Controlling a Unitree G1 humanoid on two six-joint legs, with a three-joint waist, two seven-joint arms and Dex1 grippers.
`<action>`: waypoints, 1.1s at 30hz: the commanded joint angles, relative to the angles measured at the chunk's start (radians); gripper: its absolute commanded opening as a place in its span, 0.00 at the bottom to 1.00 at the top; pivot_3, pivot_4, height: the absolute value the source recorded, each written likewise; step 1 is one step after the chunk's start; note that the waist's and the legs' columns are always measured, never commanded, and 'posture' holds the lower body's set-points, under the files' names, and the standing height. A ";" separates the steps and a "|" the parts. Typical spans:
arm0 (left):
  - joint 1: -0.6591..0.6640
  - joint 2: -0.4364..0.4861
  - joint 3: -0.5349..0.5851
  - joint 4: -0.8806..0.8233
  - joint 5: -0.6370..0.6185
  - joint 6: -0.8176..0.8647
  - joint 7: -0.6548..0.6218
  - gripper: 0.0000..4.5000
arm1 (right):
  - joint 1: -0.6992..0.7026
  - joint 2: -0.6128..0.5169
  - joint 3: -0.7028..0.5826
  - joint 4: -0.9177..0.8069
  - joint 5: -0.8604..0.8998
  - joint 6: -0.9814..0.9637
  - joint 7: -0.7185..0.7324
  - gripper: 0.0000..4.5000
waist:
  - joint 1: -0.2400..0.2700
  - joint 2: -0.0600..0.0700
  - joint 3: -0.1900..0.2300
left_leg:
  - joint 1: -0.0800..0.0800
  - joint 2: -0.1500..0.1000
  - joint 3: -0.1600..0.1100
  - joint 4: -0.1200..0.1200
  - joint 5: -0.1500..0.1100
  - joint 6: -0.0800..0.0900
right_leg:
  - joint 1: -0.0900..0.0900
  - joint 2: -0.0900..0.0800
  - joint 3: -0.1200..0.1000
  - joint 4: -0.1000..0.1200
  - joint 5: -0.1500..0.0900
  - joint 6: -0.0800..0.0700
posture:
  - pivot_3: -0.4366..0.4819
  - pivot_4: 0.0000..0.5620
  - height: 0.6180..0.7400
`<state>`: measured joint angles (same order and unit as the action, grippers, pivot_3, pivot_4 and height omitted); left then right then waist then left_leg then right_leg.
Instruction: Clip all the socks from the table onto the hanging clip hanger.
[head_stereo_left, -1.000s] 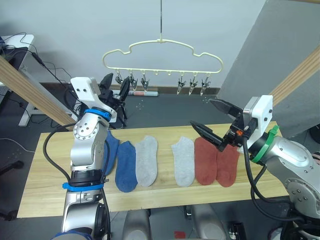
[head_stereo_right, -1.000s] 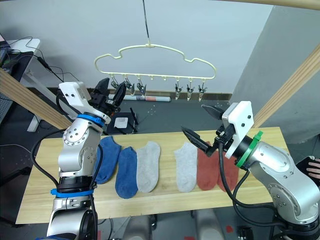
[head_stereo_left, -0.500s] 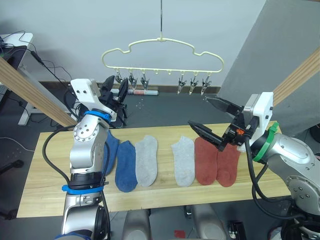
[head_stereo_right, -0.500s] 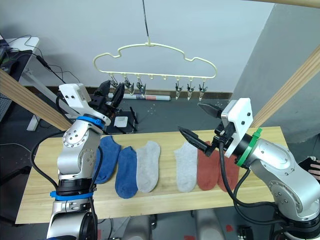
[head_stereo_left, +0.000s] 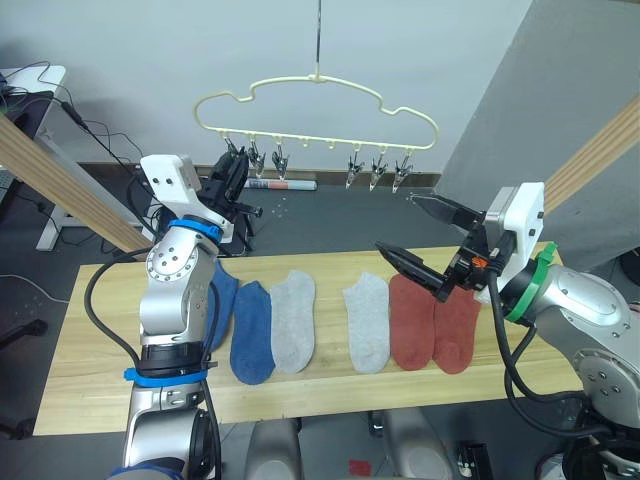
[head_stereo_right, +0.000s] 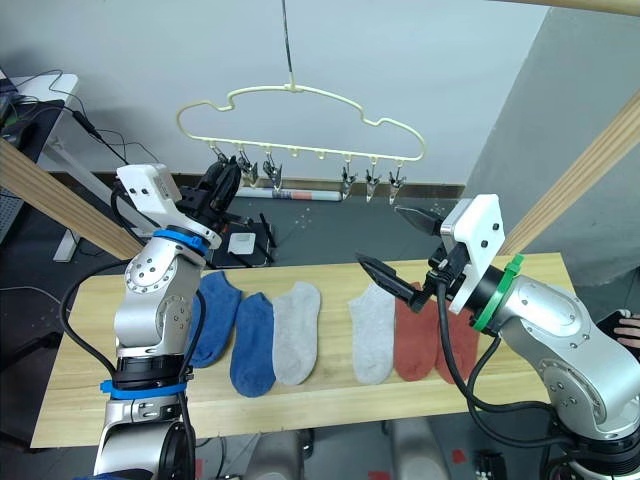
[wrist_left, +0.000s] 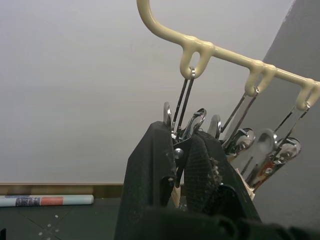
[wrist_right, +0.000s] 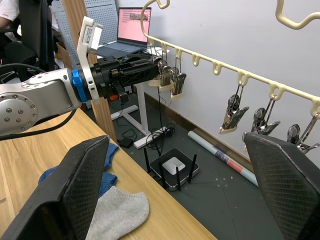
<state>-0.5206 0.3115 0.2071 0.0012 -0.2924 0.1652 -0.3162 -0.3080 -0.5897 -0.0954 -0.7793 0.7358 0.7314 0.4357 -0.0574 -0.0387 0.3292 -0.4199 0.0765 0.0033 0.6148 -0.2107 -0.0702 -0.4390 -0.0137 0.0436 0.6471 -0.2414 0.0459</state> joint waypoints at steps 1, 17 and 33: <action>0.001 0.011 0.014 -0.030 -0.005 -0.022 -0.002 0.07 | 0.008 -0.006 -0.003 -0.018 0.017 -0.008 0.010 1.00 | 0.000 0.000 0.000 | 0.000 0.000 0.000 0.000 0.000 0.000 | 0.000 0.000 0.000 0.000 0.000 0.000 | 0.33 0.65 1.00; -0.020 0.002 0.023 -0.046 0.003 0.008 0.051 0.55 | 0.028 -0.009 -0.005 -0.011 -0.008 -0.021 0.029 1.00 | 0.001 0.000 0.000 | 0.000 0.000 0.000 0.000 0.000 0.000 | 0.000 0.000 0.000 0.000 0.000 0.000 | 0.33 0.65 1.00; -0.047 -0.002 0.009 -0.049 -0.004 0.015 0.060 0.55 | 0.003 -0.012 -0.010 -0.002 0.009 -0.008 0.030 1.00 | 0.001 0.000 0.000 | 0.000 0.000 0.000 0.000 0.000 0.000 | 0.000 0.000 0.000 0.000 0.000 0.000 | 0.34 0.64 1.00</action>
<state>-0.5570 0.3106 0.2167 -0.0065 -0.2907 0.1884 -0.2525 -0.2969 -0.5933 -0.0953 -0.7597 0.7276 0.7307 0.4607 -0.0562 -0.0387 0.3291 -0.4202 0.0764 0.0031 0.6148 -0.2107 -0.0703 -0.4392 -0.0136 0.0434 0.6473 -0.2413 0.0459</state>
